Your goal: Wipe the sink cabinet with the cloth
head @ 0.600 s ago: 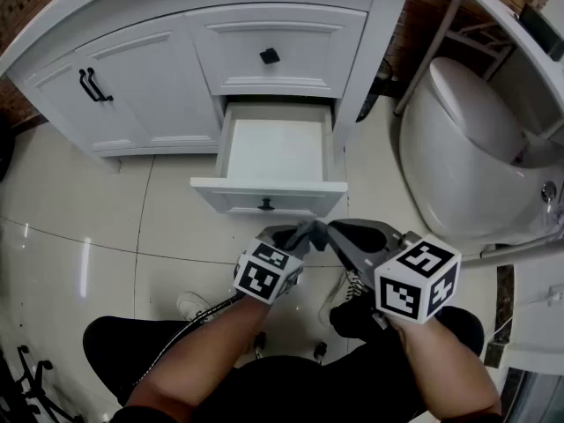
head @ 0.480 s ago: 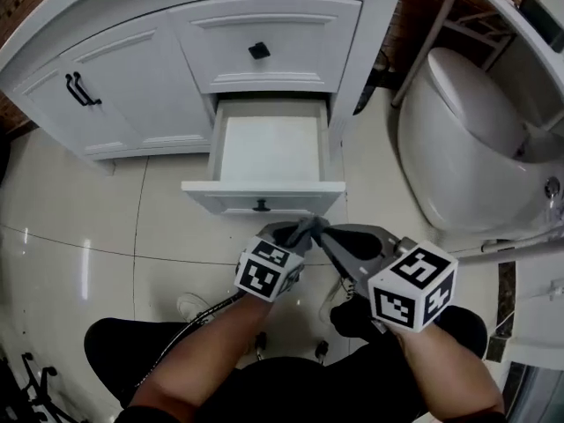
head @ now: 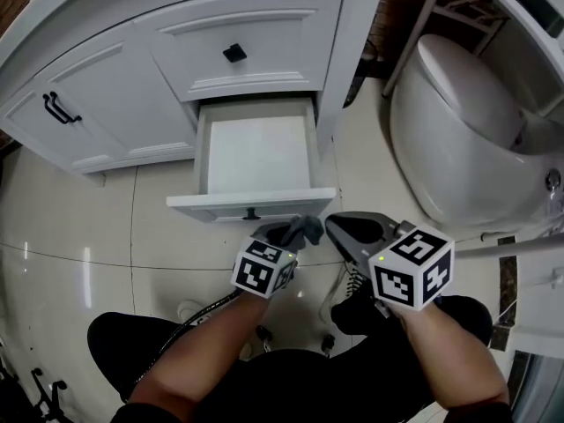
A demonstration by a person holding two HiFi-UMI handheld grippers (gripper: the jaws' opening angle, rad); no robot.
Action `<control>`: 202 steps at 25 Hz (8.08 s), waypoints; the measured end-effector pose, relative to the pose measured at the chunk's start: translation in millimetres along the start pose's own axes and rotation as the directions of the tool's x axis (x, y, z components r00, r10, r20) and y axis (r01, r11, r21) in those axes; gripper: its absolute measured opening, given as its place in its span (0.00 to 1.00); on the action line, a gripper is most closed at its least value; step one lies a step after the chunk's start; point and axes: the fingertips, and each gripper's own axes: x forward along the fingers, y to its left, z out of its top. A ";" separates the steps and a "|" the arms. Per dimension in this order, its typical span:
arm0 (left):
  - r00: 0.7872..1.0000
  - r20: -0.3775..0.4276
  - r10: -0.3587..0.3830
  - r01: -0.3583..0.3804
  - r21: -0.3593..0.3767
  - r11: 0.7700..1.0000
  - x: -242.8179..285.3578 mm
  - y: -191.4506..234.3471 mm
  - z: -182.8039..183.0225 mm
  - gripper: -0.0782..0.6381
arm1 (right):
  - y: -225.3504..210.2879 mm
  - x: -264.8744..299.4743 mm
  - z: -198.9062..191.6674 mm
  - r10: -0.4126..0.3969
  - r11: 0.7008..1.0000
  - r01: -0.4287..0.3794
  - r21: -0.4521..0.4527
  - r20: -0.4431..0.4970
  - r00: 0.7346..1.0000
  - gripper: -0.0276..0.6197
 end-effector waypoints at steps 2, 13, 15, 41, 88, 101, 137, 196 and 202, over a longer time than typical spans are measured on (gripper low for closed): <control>1.000 0.005 0.018 -0.017 -0.021 1.000 -3.8 6.3 -0.3 0.16 | 0.1 0.2 -3.2 0.005 1.000 -0.005 0.007 -0.006 1.000 0.05; 0.985 0.029 0.171 -0.167 -0.109 0.980 -61.1 65.6 -25.8 0.16 | 14.7 -8.1 -17.3 0.007 1.000 -0.007 0.011 -0.005 1.000 0.05; 0.979 0.030 0.203 -0.199 -0.115 0.973 -74.3 78.5 -29.5 0.16 | 20.3 -6.3 -19.0 0.008 1.000 -0.008 -0.005 -0.011 1.000 0.05; 0.989 0.151 -0.009 -0.008 0.117 0.993 -89.9 -31.0 53.5 0.16 | 34.0 -3.1 -25.3 -0.021 0.999 0.020 -0.050 -0.025 0.999 0.05; 0.943 0.234 0.236 -0.228 -0.063 0.972 -191.3 69.2 53.8 0.16 | 40.4 -7.2 -19.7 -0.005 0.998 0.005 -0.065 0.002 1.000 0.05; 0.972 0.231 -0.039 -0.007 0.197 0.980 -89.0 -49.5 160.1 0.16 | 29.4 -12.9 -22.4 -0.009 0.999 0.009 -0.039 0.008 1.000 0.05; 0.956 0.113 0.272 -0.295 0.316 0.902 -210.0 126.2 157.0 0.16 | 95.8 17.5 51.0 0.127 0.981 -0.131 -0.146 -0.033 0.991 0.05; 0.944 -0.284 0.170 -0.030 0.439 0.898 -71.0 213.2 154.8 0.16 | 145.4 139.0 1.2 0.387 0.864 -0.484 -0.139 -0.429 0.816 0.05; 0.931 -0.290 0.224 -0.072 0.454 0.888 -87.8 227.1 149.0 0.16 | 149.0 137.1 -0.2 0.391 0.860 -0.490 -0.141 -0.434 0.812 0.05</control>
